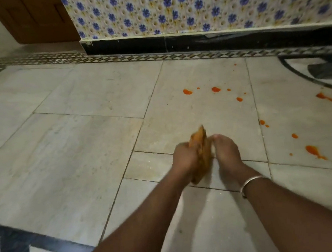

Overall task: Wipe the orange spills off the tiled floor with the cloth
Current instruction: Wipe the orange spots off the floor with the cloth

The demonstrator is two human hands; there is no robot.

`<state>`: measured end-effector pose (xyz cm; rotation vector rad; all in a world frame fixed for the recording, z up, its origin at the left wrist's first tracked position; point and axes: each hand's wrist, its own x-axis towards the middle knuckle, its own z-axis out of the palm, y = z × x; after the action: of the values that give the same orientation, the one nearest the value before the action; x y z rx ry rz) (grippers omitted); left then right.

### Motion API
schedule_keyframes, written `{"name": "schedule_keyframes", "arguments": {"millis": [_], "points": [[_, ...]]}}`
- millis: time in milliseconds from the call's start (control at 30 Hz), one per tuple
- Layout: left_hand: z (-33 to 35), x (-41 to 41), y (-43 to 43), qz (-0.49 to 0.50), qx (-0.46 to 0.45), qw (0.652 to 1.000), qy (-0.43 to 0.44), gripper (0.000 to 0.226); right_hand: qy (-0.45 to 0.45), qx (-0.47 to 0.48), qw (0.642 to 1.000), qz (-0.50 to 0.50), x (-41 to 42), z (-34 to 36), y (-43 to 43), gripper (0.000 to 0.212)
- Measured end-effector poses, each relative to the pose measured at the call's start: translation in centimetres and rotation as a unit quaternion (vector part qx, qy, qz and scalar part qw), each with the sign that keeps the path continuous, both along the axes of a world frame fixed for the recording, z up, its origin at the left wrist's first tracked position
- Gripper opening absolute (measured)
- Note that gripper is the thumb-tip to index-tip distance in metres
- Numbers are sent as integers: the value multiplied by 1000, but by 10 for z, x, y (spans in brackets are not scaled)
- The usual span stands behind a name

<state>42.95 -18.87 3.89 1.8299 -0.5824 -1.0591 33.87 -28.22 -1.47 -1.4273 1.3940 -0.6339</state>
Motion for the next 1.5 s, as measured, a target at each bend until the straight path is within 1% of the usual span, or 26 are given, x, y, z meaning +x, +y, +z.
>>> {"name": "schedule_keyframes", "arguments": {"millis": [33,67,133,167,200,233,267,300,333,400,433,500,567,633,700,767,833,900,1000,1067,1100,1167,1233,1367,1433,1500], "points": [[11,2,-11,20,-40,994,98,41,-53,67,996,-36,-6,15,-8,35],[21,4,-21,30,-75,984,161,36,-98,130,986,-42,-13,30,-16,40],[40,-1,-41,30,-132,961,239,34,-198,228,953,-15,-32,53,-36,60],[47,-3,-50,21,-146,953,265,38,-243,254,936,0,-40,64,-43,66],[54,-8,-61,5,-156,945,288,43,-275,259,926,6,-48,74,-49,67],[61,-13,-71,-12,-165,938,306,47,-300,248,921,9,-56,84,-53,64],[66,-16,-80,-28,-166,935,312,50,-307,218,926,7,-62,93,-56,58],[73,-24,-88,-49,-162,938,303,53,-299,183,937,-1,-73,103,-60,53],[79,-29,-96,-71,-153,945,282,57,-271,149,951,-12,-81,112,-64,49],[92,-41,-107,-127,-113,962,212,66,-194,98,976,-22,-101,131,-70,42],[101,-52,-112,-150,-94,969,171,61,-155,76,985,-31,-117,142,-73,39],[108,-62,-126,-165,-65,979,97,53,-83,47,995,-30,-138,166,-80,36],[120,-81,-141,-183,-51,980,65,52,-3,20,999,-27,-163,198,-88,34],[130,-103,-155,-180,-72,979,65,48,83,9,996,-5,-183,230,-98,34],[139,-127,-171,-175,-92,977,85,44,157,17,987,3,-197,263,-109,37],[148,-153,-181,-168,-112,974,101,43,231,22,973,12,-208,296,-119,42],[161,-176,-186,-166,-132,970,121,44,299,24,954,22,-220,319,-128,40],[171,-194,-188,-183,-144,964,128,42,346,35,937,31,-231,329,-132,35],[166,-203,-188,-202,-151,964,80,30,352,53,934,43,-241,316,-132,33],[151,-204,-182,-208,-143,967,36,18,308,53,949,36,-252,295,-124,33],[141,-200,-179,-214,-136,967,14,19,288,51,955,42,-254,280,-121,31],[118,-192,-173,-233,-107,966,-33,27,253,69,964,52,-259,246,-115,27],[99,-185,-167,-255,-82,961,-63,33,217,92,970,63,-262,217,-112,26],[70,-176,-159,-284,-51,953,-96,18,158,112,978,73,-266,169,-108,31],[56,-178,-160,-290,-45,949,-113,20,133,123,981,74,-270,146,-110,33],[42,-181,-161,-291,-42,948,-124,27,117,132,982,74,-277,130,-111,33]]}}
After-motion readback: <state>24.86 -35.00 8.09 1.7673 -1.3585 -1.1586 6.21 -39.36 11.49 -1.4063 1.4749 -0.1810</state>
